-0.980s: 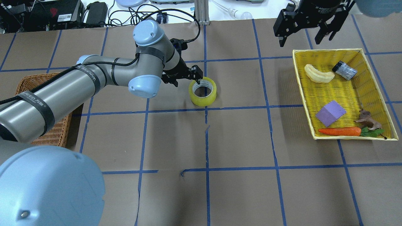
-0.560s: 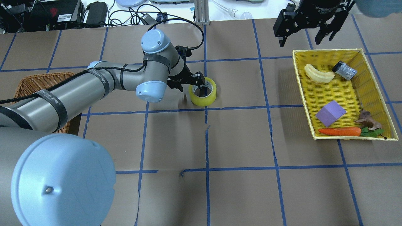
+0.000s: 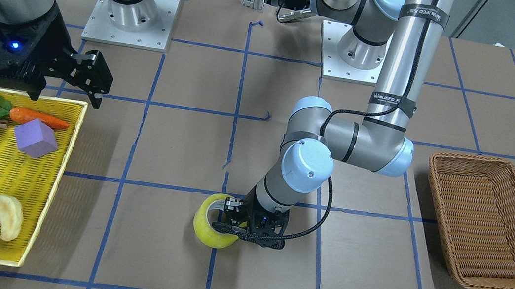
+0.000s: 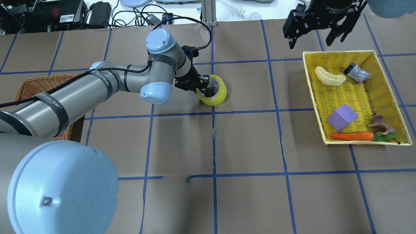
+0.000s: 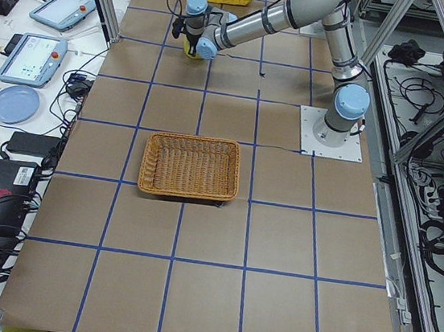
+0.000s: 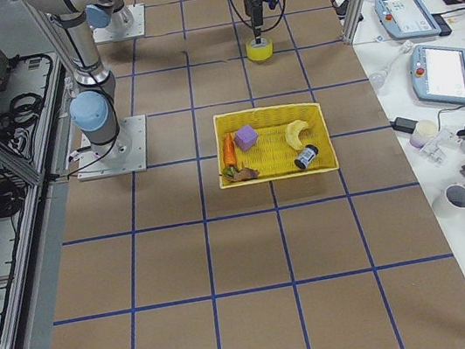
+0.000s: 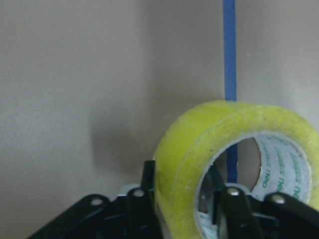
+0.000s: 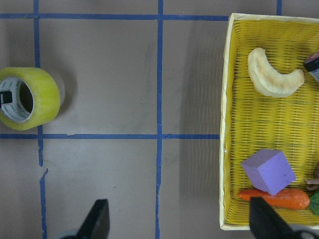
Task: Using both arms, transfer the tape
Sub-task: 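Lift the tape roll with the left gripper and carry it over the wicker basket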
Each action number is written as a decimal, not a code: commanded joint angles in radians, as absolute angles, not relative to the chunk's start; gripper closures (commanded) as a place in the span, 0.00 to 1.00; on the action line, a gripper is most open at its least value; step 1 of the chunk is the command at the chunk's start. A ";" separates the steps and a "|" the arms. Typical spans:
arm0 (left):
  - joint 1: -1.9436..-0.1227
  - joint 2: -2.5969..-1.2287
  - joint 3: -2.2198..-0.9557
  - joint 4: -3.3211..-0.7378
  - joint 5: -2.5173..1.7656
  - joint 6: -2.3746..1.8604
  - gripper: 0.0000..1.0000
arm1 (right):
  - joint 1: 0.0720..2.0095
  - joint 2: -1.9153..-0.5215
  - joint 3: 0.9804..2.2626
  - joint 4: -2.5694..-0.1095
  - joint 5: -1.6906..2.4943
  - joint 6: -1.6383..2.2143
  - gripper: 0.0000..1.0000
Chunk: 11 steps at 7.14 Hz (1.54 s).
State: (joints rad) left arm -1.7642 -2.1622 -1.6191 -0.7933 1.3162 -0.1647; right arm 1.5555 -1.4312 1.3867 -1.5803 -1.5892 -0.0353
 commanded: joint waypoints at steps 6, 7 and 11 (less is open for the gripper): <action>-1.359 -1.947 -1.278 -1.488 1.455 0.216 1.00 | 1.555 -1.431 1.387 -1.580 -1.589 -0.037 0.00; -1.241 -1.941 -1.298 -1.500 1.506 0.354 1.00 | 1.555 -1.431 1.387 -1.580 -1.589 -0.037 0.00; -0.918 -2.026 -1.392 -1.423 1.549 0.675 1.00 | 1.555 -1.431 1.387 -1.580 -1.589 -0.035 0.00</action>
State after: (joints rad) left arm -0.9714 -1.9964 -1.3536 -1.4671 1.5445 0.6332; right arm 1.5554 -1.4312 1.3867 -1.5811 -1.5892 -0.0355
